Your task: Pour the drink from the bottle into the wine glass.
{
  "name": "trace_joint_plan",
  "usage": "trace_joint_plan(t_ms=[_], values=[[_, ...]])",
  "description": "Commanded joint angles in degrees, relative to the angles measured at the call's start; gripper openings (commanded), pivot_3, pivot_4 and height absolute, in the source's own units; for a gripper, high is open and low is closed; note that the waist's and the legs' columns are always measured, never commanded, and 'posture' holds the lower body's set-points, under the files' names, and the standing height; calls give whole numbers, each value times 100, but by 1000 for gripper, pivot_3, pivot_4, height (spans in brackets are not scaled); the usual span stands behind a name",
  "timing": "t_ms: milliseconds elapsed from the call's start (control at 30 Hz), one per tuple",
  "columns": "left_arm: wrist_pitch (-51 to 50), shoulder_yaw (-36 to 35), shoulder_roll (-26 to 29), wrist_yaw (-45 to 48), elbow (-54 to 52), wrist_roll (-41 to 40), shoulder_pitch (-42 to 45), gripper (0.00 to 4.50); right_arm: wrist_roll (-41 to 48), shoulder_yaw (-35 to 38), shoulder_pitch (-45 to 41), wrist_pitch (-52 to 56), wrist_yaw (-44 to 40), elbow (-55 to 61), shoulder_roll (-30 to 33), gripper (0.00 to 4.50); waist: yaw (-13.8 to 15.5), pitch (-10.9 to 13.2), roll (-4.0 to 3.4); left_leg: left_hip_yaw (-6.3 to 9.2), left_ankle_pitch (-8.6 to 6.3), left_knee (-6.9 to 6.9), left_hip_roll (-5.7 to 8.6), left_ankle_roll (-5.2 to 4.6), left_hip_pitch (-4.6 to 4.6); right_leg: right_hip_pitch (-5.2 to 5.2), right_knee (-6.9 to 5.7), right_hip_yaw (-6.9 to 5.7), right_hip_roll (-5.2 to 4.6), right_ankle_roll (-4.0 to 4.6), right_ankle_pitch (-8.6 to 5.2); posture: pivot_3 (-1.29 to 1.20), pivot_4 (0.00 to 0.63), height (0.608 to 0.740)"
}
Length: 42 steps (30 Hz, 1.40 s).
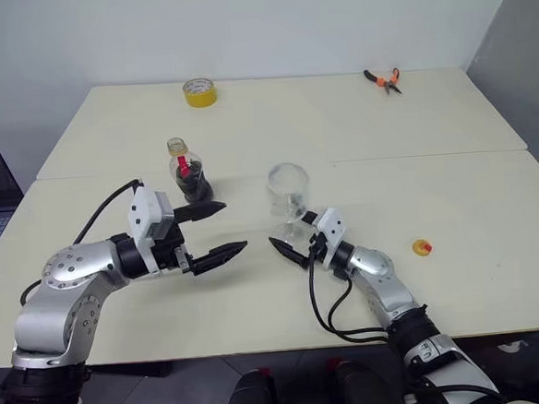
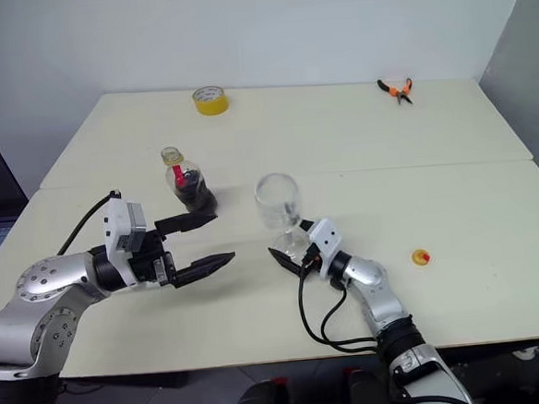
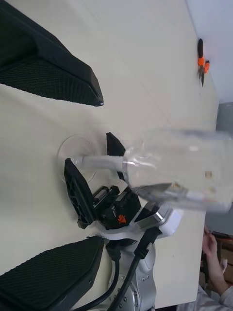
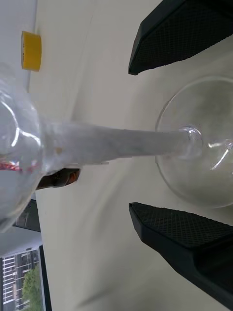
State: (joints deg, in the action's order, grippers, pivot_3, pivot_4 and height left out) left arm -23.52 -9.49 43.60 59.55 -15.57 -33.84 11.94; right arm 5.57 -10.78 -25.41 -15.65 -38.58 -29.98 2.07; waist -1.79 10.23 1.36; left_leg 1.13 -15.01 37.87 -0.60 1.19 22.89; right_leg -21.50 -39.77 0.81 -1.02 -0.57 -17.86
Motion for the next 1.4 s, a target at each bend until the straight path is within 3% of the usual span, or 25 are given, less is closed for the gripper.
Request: trace_joint_plan(t_ms=[33,667,1167,1400], values=[[35,-112,43,-13,-241,-100,155,4500,-34,-2,-60,-41,2,120,20,4484,0,0,0,0,0,0,0,0,0,0,0,0,0,0,0,0,150,740],[-141,-152,151,-110,-251,-148,492,4500,-96,-81,205,200,1,533,223,4484,6,0,0,0,0,1,1,0,0,2,1,1,0,0,0,0,150,740],[-9,-102,130,-118,-203,-70,466,4500,495,-192,1292,1872,-524,3380,1195,4484,13,0,1,0,0,1,1,-1,2,1,3,0,-1,-1,0,0,150,740],[44,-100,84,-195,-202,-9,390,4500,703,245,1694,2602,-390,4404,1872,4484,16,0,1,1,-1,1,1,-1,2,4,7,-2,0,-1,-1,0,150,740]])
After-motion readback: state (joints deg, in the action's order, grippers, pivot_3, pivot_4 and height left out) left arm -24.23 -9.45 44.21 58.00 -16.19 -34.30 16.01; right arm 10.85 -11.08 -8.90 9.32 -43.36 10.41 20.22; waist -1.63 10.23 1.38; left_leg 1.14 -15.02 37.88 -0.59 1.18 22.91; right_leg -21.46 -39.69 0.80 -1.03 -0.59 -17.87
